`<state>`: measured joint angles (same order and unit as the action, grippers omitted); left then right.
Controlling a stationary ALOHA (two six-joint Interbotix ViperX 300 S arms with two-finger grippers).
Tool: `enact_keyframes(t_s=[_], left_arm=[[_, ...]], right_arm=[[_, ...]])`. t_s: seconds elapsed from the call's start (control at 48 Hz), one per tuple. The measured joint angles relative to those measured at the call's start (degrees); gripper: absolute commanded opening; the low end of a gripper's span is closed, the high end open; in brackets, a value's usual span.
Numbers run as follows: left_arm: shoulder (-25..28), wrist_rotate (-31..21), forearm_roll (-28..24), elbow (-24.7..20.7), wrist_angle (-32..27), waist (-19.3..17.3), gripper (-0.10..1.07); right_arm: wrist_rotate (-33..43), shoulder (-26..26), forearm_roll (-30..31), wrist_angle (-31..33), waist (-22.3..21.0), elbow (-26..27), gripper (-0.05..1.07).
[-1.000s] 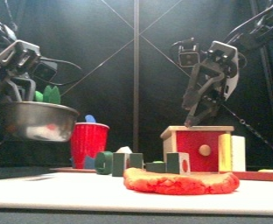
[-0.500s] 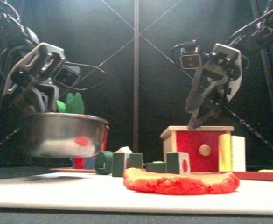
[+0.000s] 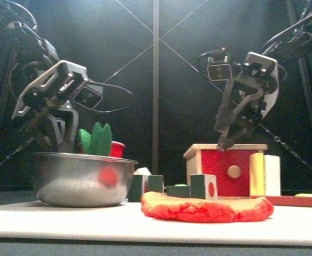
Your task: Move soy sauce bowl onto cutting board
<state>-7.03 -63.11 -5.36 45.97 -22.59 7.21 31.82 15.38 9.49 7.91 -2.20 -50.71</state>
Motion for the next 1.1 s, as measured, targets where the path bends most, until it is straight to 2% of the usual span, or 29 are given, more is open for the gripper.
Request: enact_keyframes(t_s=[0.479,0.75,0.958,1.104], left_arm=[[1.2,0.0,-0.7,-0.4,-1.9,-0.1,0.78],[-0.8,0.0,-4.9,-0.5,-3.1,-0.3,0.79],[-6.2,0.0,-11.2,-0.7,-7.0,-0.7,0.79],[-9.8,-0.4,-15.6,-0.7,-7.6,-0.8,0.79]], right_arm=[[-0.1,0.0,0.0,-0.6,0.0,0.0,1.03],[0.0,0.0,-0.1,-0.7,0.2,0.0,1.03],[0.0,0.0,-0.1,-0.7,0.3,0.0,1.03],[-0.1,0.1,0.2,-1.1,0.3,0.0,1.03]])
